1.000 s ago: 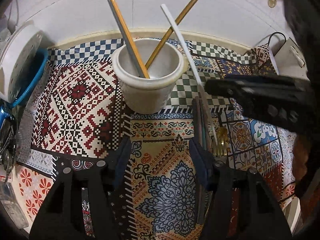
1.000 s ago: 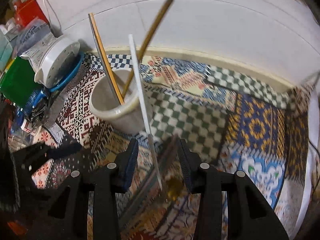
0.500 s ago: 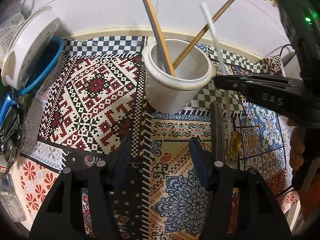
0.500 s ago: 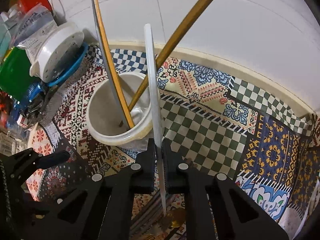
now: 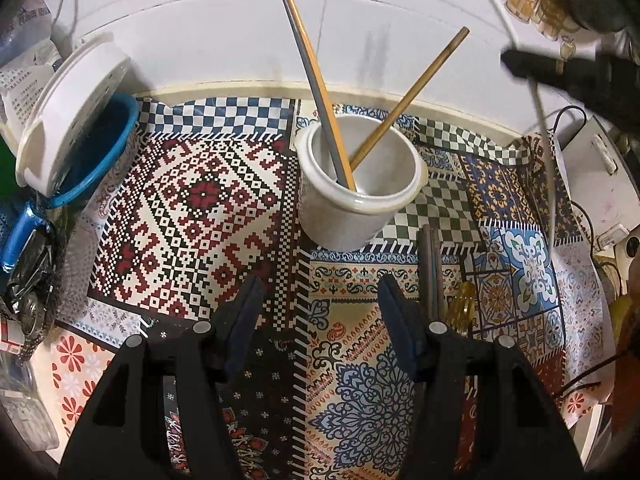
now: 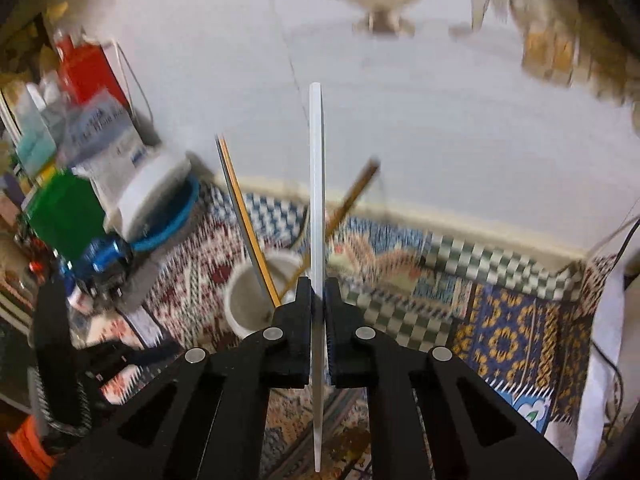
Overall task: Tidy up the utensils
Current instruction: 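Move the left tool back toward the utensil pile while the right tool regrasps the white stick, then lower the white stick into the white cup and open the right tool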
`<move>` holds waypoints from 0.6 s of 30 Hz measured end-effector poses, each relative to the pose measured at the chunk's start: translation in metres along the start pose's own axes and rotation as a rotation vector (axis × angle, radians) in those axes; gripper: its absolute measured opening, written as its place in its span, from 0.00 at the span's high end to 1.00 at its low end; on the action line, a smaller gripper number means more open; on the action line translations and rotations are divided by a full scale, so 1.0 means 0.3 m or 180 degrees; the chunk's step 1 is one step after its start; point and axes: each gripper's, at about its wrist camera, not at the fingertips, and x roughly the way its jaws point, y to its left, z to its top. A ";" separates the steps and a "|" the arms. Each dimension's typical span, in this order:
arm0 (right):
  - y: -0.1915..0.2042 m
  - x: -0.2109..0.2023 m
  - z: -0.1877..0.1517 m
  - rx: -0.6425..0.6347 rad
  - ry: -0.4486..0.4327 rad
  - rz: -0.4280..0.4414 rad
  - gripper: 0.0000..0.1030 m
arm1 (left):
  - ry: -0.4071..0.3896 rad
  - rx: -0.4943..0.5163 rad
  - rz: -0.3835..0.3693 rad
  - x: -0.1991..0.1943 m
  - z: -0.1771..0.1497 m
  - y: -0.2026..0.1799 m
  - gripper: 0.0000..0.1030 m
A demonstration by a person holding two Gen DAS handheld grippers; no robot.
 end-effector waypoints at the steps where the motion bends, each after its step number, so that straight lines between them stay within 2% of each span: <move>1: 0.010 -0.010 0.020 0.0005 -0.0080 0.0013 0.94 | -0.0006 -0.0007 0.0006 -0.003 0.002 0.003 0.43; 7: 0.090 0.016 0.111 -0.0089 -0.0430 -0.0063 0.94 | -0.0043 -0.0070 0.0050 -0.026 0.005 0.037 0.43; 10: 0.126 0.083 0.138 -0.0108 -0.0462 -0.0094 0.94 | -0.0053 -0.0129 0.0084 -0.032 0.006 0.066 0.43; 13: 0.160 0.150 0.143 -0.0175 -0.0538 -0.0274 0.94 | -0.0054 -0.0212 0.0116 -0.037 0.008 0.097 0.43; 18: 0.187 0.241 0.133 -0.0225 -0.0595 -0.0315 0.94 | -0.0024 -0.0309 0.0168 -0.030 0.007 0.134 0.43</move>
